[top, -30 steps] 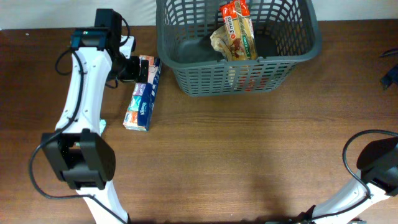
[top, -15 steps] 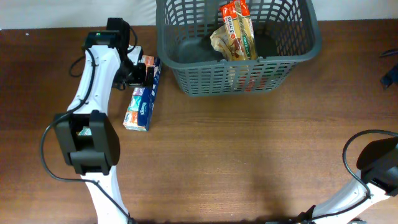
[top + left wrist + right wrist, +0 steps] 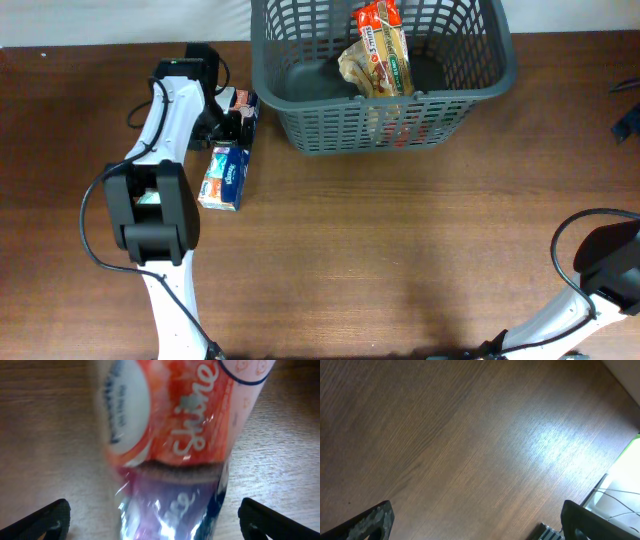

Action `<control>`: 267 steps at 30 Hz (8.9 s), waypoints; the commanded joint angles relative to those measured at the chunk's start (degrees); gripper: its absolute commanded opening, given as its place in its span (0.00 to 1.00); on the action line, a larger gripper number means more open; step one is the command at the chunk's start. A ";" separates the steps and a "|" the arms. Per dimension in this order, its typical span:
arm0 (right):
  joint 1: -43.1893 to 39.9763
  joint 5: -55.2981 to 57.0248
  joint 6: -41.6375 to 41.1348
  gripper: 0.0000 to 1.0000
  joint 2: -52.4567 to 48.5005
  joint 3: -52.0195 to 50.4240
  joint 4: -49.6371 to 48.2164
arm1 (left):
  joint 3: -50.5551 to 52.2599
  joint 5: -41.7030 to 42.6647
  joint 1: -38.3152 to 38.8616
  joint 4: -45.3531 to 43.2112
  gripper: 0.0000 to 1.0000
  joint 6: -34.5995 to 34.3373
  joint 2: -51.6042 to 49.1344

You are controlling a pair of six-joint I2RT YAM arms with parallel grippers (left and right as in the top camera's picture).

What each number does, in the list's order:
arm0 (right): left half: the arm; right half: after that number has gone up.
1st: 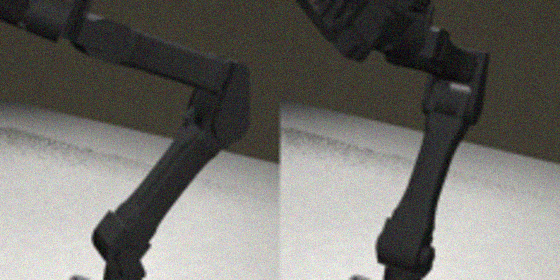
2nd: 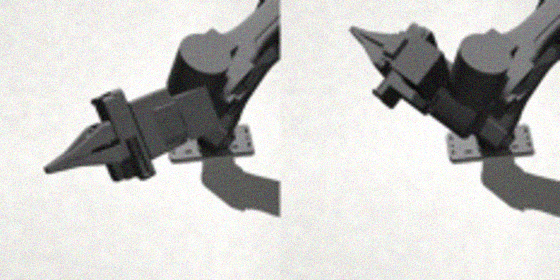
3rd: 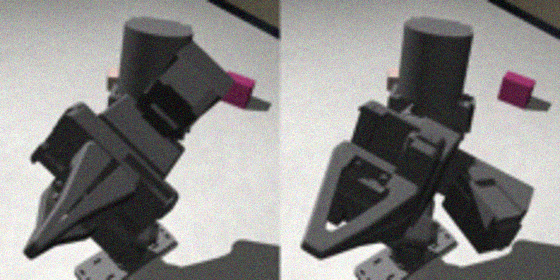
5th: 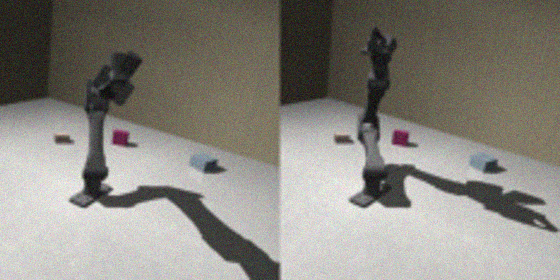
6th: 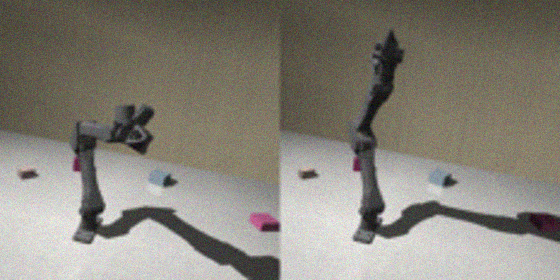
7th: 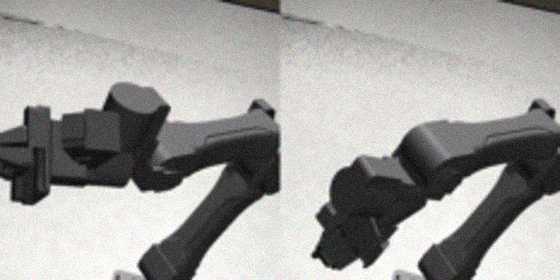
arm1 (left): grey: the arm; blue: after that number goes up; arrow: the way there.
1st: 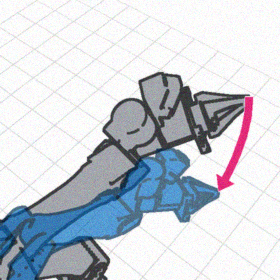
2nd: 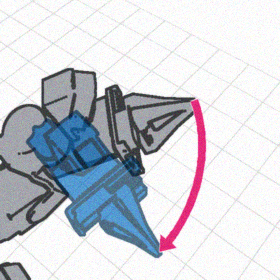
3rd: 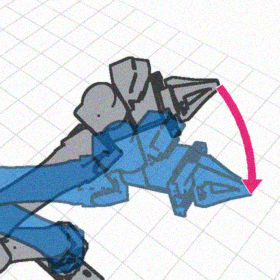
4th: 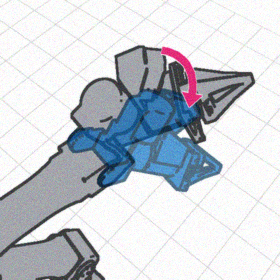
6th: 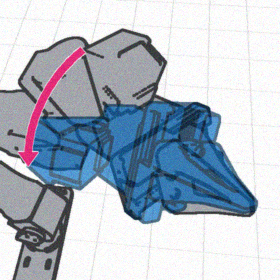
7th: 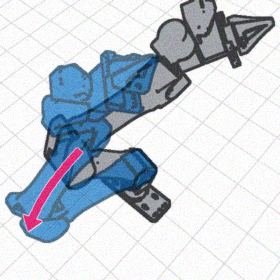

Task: Pack container
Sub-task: 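Grasp the tissue multi-pack with the left gripper and lift it, then carry the tissue pack over the basket and lower it inside, then open the left gripper and withdraw it to the left, then lower the left gripper onto the green flushable wipes pack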

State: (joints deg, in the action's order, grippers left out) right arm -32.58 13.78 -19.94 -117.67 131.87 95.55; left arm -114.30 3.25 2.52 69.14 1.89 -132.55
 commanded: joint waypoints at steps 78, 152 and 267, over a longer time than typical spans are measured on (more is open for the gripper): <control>-0.02 -0.31 -0.72 0.99 -0.04 -0.31 -0.20 | -51.43 -28.76 27.82 -10.82 0.02 -11.87 5.49; -0.02 -0.31 -0.72 0.99 -0.04 -0.31 -0.17 | -46.90 -31.78 22.73 2.19 0.99 -13.55 14.36; -0.02 -0.31 -0.72 0.99 -0.04 -0.31 -0.20 | 32.96 -8.48 -22.56 -13.20 0.99 -115.95 19.82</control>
State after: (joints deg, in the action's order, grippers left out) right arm -32.58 13.72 -19.94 -117.67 131.87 95.55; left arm -81.84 -4.93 -19.68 55.99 -113.43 -112.84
